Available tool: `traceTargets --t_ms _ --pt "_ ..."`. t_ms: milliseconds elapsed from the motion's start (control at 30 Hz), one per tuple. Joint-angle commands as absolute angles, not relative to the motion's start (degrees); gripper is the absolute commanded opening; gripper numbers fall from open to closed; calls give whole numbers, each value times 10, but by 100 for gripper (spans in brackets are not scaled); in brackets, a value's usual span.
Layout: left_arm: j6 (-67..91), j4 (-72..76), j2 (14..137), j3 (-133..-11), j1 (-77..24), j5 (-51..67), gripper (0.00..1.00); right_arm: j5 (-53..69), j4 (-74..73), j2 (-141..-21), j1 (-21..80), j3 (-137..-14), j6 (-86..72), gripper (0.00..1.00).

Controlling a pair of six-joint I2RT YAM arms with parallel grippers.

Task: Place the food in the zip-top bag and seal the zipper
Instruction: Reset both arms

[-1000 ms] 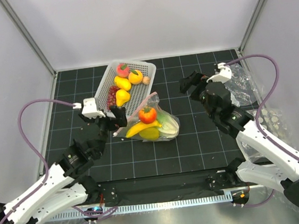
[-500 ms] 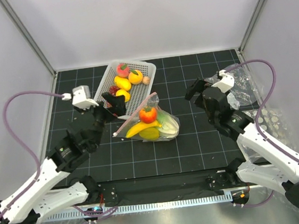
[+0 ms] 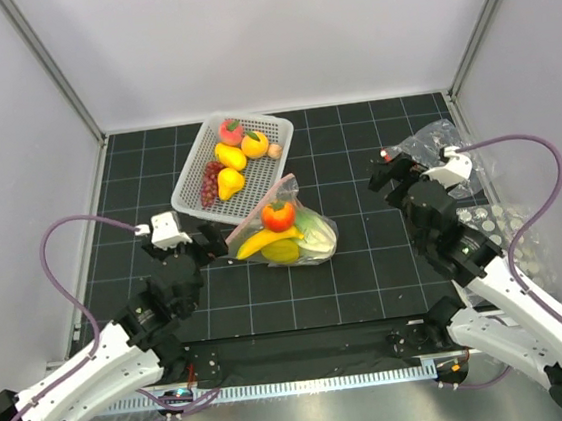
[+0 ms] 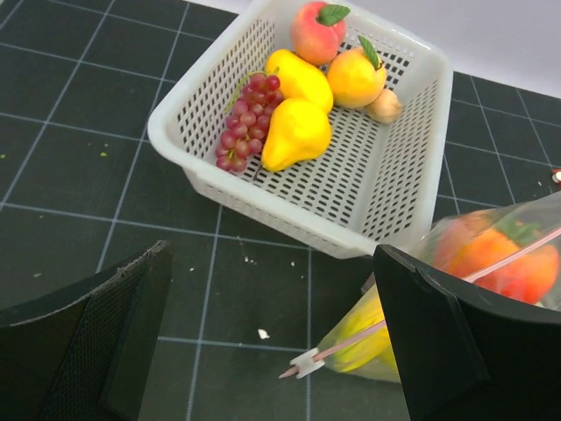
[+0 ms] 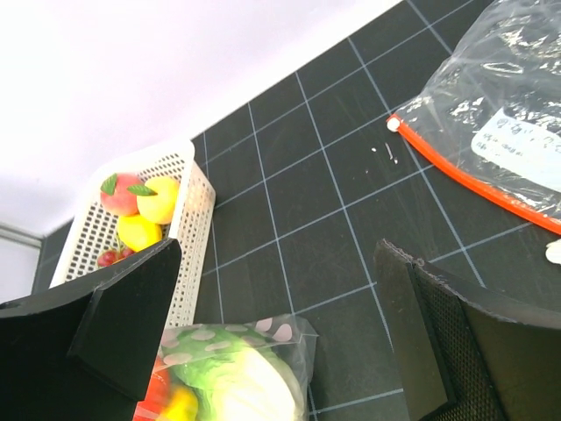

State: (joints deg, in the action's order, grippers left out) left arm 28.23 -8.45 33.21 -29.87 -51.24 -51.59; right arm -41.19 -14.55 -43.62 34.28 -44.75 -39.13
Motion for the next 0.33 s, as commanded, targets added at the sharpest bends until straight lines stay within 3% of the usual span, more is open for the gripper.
traceTargets --t_ms 0,133,300 --pt "251 -19 285 -292 -513 -540 100 -454 -111 -398 343 -429 -395 99" --pt "246 61 233 -227 -512 -528 100 -446 -94 -390 343 -417 -393 99" --pt "245 53 212 -226 -512 -523 100 -426 -91 -405 343 -421 -385 99"
